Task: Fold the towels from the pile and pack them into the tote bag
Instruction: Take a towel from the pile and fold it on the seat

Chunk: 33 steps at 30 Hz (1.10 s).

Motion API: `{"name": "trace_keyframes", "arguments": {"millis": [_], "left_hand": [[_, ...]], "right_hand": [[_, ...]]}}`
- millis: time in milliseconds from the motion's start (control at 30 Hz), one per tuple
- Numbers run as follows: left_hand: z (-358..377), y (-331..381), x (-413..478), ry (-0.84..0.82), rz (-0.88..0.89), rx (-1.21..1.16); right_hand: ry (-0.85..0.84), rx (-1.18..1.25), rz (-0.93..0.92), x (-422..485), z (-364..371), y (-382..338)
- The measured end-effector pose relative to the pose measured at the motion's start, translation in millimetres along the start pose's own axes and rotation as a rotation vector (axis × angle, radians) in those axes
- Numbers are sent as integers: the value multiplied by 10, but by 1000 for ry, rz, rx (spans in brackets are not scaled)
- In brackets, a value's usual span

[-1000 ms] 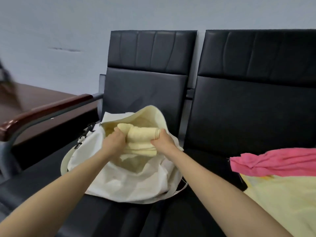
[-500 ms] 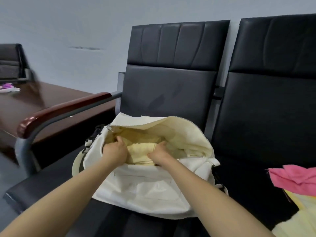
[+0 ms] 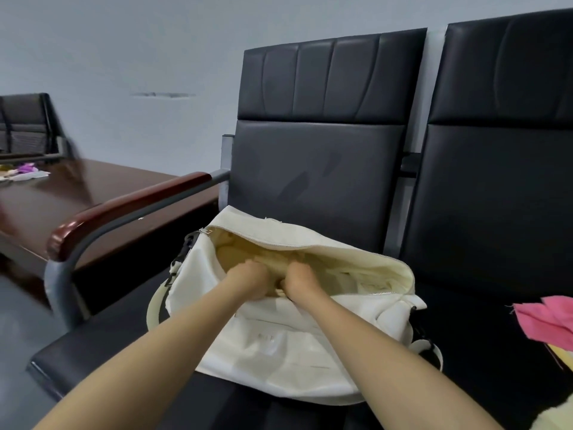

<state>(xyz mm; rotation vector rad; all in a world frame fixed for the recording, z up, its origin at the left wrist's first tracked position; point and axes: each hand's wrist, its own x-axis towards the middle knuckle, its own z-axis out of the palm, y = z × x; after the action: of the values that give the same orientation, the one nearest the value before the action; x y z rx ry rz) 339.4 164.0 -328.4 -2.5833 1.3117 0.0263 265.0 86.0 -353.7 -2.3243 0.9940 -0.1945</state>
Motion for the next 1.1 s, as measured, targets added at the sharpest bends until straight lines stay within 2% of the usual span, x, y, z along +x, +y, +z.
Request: {"name": "trace_keyframes", "arguments": {"millis": [100, 133, 267, 467, 600, 667, 767, 867, 967, 1033, 1100], "left_hand": [[68, 55, 47, -173, 67, -76], [91, 68, 64, -202, 62, -91], [74, 120, 51, -241, 56, -109], [86, 72, 265, -289, 72, -231], [54, 77, 261, -263, 43, -286], [76, 64, 217, -186, 10, -243], [14, 145, -66, -46, -87, -296], [-16, 297, -272, 69, -101, -579], [-90, 443, -337, 31, -157, -1365], [-220, 501, -320, 21, -121, -1715], [-342, 496, -211, 112, -64, -1772]], "right_hand": [[161, -171, -91, -83, -13, 19], [149, -165, -137, -100, -1, 34], [-109, -215, -247, -40, 70, 154], [-176, -295, -224, 129, 34, 176], [-178, -243, -194, 104, -15, 180], [-179, -174, -198, -6, -60, 205], [-153, -124, -213, -269, -162, 331], [-83, 96, -157, -526, -305, 506], [-63, 584, -13, -671, -493, 570], [-29, 584, 35, -621, -666, 565], [53, 413, -18, -481, -898, 571]]}}
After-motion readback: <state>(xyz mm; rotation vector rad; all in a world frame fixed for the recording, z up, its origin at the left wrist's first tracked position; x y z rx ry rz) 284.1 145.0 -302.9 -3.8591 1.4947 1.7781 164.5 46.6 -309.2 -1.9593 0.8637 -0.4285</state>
